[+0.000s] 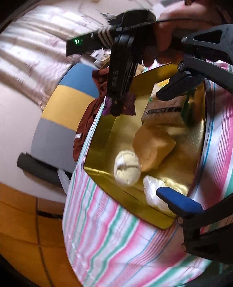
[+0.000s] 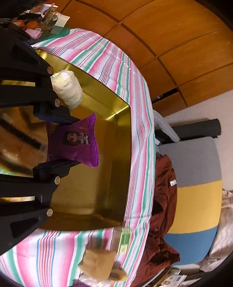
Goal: Organize objects
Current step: 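Lower the knit item into the gold tray with the left gripper while the right drops the candy in, then grasp the second purple wrapped candy with the right gripper, then grasp the yellow sponge with the left gripper while the right holds the candy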
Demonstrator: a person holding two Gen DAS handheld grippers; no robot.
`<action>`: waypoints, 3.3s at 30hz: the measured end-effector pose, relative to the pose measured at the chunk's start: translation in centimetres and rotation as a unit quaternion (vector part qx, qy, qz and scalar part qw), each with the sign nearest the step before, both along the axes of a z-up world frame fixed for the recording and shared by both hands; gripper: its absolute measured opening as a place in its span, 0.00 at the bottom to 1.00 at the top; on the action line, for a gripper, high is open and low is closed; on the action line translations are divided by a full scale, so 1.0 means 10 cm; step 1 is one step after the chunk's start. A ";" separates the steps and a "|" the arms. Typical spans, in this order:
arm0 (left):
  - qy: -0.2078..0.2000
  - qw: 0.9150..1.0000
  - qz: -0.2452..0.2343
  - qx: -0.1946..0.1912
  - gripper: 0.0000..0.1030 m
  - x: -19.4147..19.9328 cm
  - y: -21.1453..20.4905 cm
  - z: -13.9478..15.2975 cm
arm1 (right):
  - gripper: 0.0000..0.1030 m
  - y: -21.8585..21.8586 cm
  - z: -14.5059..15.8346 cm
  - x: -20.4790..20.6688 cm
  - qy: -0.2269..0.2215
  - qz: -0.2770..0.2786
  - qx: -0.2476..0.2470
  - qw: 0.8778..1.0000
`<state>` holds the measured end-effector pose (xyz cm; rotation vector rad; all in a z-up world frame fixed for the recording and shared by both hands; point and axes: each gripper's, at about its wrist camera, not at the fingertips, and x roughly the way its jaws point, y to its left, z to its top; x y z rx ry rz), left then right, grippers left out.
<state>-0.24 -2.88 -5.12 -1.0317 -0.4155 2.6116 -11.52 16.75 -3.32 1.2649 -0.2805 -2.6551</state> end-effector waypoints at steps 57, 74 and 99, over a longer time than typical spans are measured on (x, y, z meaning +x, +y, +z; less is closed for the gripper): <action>0.040 0.982 -0.177 -0.059 1.00 0.81 1.42 0.27 | 0.45 2.52 -0.53 1.51 -0.017 -0.258 -0.042 0.965; 0.027 0.971 -0.214 -0.107 1.00 0.88 1.86 0.25 | 0.60 3.41 -0.41 0.72 0.019 -0.312 -0.011 0.950; 0.005 0.970 -0.220 -0.104 1.00 0.29 2.53 0.41 | 0.47 3.37 -0.55 1.18 0.038 -0.346 -0.007 0.938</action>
